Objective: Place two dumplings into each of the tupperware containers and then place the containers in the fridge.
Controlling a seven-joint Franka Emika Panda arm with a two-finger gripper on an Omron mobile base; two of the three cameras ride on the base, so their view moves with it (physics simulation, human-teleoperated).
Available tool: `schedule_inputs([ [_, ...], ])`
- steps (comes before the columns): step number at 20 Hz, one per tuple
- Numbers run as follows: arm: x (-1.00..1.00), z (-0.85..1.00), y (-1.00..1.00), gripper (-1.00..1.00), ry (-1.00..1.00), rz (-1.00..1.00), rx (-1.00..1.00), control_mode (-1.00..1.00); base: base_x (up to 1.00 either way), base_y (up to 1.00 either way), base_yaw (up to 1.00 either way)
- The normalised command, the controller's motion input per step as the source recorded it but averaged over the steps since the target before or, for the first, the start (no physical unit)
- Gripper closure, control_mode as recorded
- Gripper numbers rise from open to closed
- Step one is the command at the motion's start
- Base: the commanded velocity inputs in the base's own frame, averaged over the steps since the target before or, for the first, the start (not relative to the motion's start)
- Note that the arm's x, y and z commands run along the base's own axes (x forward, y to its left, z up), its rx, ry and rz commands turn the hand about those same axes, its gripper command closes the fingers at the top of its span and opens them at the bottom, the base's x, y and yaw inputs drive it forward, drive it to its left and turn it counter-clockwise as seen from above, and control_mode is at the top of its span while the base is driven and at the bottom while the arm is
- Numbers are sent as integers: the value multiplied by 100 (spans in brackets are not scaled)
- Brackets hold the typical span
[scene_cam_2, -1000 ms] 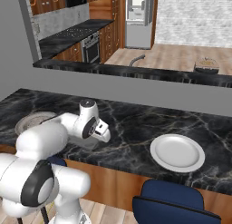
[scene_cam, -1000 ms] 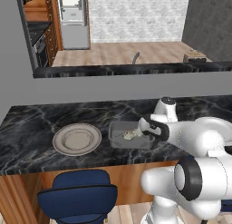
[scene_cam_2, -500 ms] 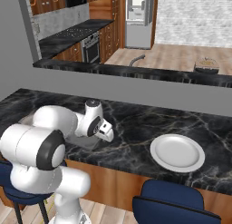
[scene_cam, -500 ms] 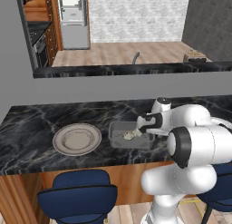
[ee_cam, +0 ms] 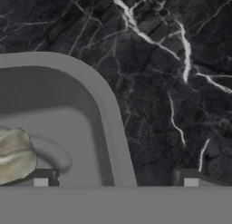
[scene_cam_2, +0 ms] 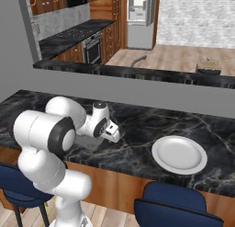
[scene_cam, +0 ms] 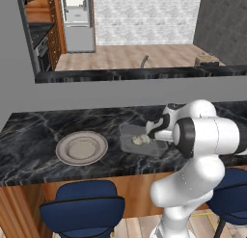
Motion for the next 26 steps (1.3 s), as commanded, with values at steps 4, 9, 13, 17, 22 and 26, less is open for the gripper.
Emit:
schedule_inputs([
  [4, 0, -1, 4, -100, -1, 0, 0, -100, 0, 0, 0],
  [9, 0, -18, 25, -100, -3, 0, 0, -100, 0, 0, 0],
  [13, 1, -47, 53, -100, 0, 0, 0, -100, 0, 0, 0],
  [17, 0, -55, 55, 100, 0, 1, 0, -100, 0, 0, 0],
  [22, -29, -38, 42, 100, -10, 3, 0, -100, 0, 0, 0],
  [26, -39, -19, 41, 100, -19, 1, 0, -100, 0, 0, 0],
])
